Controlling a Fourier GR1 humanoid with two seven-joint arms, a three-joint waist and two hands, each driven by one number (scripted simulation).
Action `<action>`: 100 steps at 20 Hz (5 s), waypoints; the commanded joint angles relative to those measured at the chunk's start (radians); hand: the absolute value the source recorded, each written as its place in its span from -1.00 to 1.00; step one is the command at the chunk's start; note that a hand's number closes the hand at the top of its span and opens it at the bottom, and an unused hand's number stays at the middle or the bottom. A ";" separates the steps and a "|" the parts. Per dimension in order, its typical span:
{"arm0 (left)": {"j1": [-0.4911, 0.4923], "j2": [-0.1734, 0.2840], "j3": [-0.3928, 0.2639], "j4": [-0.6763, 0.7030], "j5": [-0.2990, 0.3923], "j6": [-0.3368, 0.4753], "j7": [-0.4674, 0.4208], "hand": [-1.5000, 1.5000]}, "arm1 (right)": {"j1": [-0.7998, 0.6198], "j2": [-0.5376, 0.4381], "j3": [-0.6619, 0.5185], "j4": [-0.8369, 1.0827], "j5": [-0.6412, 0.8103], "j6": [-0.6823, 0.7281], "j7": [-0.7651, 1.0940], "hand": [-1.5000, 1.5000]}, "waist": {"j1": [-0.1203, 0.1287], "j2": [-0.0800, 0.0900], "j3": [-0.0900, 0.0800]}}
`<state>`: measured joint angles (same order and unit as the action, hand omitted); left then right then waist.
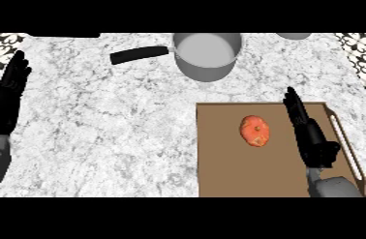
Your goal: Pick the squash from the tray and place it in the pot
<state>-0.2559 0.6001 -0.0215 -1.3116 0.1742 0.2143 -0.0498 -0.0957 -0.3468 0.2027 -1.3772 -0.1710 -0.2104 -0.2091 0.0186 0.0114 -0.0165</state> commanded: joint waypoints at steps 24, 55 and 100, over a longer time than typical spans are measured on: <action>0.050 -0.227 -0.062 -0.288 0.087 0.081 0.210 0.00 | -0.579 -0.372 0.047 0.513 0.222 0.718 -0.533 -1.00 | 0.008 -0.016 0.015; 0.023 -0.303 0.034 -0.271 0.004 0.022 0.256 0.00 | -0.418 -0.224 0.156 0.104 0.732 0.820 -0.090 -1.00 | -0.018 -0.011 0.016; -0.017 -0.387 0.057 -0.289 -0.075 -0.083 0.288 0.00 | -0.474 0.344 0.365 0.176 0.996 0.502 0.370 1.00 | 0.077 -0.016 0.017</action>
<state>-0.2497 0.2221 0.0517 -1.6118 0.1030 0.1365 0.2429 -0.5777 -0.0455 0.4952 -1.1396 0.9056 0.3665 -0.0144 0.0765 -0.0084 -0.0058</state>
